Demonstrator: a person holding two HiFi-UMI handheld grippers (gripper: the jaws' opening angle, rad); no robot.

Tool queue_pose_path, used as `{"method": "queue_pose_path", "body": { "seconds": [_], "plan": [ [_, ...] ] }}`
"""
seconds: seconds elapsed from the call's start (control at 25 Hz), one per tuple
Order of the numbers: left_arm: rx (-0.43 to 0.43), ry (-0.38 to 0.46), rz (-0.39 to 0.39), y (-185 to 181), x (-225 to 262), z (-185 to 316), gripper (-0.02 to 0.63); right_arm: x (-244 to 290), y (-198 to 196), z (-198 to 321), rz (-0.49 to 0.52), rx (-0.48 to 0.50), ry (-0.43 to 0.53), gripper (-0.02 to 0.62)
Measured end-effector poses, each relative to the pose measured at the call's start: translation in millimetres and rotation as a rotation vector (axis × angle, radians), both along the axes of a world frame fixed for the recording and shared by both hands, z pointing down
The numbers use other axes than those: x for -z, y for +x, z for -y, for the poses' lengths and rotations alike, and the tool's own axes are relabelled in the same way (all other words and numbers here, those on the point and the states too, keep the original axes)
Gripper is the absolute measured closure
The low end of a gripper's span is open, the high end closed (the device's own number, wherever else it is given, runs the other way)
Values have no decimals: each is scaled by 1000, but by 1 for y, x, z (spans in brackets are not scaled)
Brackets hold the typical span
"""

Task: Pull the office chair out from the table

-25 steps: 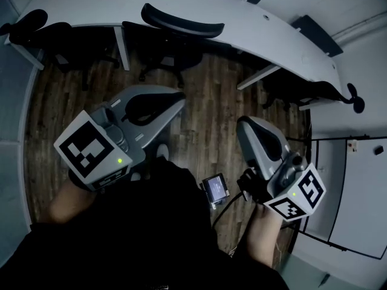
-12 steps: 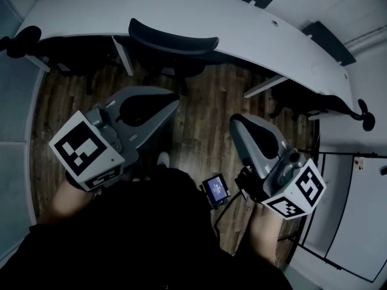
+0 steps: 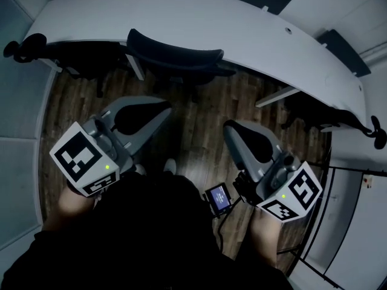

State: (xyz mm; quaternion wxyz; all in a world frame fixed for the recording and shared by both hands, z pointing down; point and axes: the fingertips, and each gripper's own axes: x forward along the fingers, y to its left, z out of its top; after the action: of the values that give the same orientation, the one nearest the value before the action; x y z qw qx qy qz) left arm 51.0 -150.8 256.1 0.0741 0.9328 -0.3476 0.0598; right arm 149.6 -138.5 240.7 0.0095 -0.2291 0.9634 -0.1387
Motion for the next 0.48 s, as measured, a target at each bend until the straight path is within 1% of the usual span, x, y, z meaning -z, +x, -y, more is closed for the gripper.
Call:
{"method": "queue_pose_path", "body": {
  "seconds": [0.12, 0.24, 0.36, 0.48],
  "plan": [
    [28, -5, 8, -14, -2, 11, 601, -4, -2, 14, 1, 3, -10, 594],
    [45, -11, 0, -26, -7, 21, 601, -9, -8, 26, 3, 1, -27, 594],
    [42, -15, -14, -37, -12, 27, 601, -12, -22, 32, -17, 8, -16, 594],
    [20, -2, -25, -40, -11, 43, 601, -3, -30, 45, -32, 1, 6, 594]
  ]
}}
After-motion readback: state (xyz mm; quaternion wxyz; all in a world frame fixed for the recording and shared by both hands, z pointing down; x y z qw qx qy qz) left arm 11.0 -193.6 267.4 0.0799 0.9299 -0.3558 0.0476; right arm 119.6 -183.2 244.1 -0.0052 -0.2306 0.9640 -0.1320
